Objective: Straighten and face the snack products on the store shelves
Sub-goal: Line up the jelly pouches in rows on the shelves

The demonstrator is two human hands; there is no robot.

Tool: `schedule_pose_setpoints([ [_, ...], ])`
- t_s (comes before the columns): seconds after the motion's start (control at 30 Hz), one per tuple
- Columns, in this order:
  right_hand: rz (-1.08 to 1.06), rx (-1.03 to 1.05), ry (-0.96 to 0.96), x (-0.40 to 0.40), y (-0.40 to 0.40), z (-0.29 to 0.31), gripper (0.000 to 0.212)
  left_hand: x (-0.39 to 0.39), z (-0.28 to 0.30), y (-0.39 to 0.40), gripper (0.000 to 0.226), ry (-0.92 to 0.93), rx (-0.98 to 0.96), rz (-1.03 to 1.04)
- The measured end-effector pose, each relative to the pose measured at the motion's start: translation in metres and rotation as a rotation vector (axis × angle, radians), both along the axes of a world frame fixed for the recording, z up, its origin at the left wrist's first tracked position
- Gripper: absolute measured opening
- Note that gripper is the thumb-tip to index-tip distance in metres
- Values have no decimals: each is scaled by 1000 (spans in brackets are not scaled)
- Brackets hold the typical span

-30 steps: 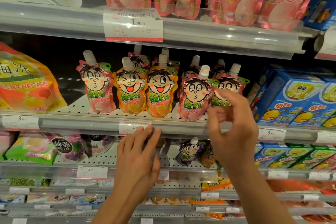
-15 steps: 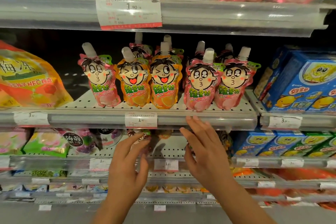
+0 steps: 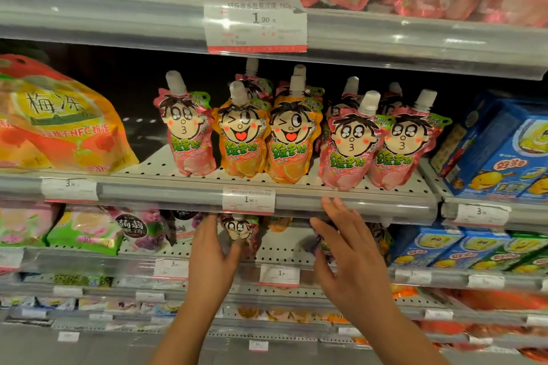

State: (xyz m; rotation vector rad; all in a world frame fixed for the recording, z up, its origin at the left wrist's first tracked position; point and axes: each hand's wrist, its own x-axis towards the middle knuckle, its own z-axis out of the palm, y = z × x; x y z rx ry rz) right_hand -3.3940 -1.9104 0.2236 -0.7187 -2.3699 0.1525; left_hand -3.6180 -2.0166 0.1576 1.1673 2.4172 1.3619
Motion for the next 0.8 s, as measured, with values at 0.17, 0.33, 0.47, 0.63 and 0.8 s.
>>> schedule_pose_setpoints([
  [0.17, -6, 3, -13, 2, 1, 0, 44, -15, 0, 1, 40, 47, -4, -13],
  [0.33, -20, -5, 3, -1, -1, -4, 36, -23, 2, -5, 22, -49, 44, -65],
  [0.47, -7, -18, -2, -1, -1, -4, 36, -22, -2, -11, 24, -50, 67, -108],
  [0.63, 5, -9, 14, -1, -1, -5, 29, -5, 2, -19, 33, 13, 83, -188],
  [0.8, 9, -21, 7, 1, -1, -7, 29, 18, 19, -24, 32, 36, 30, -309],
])
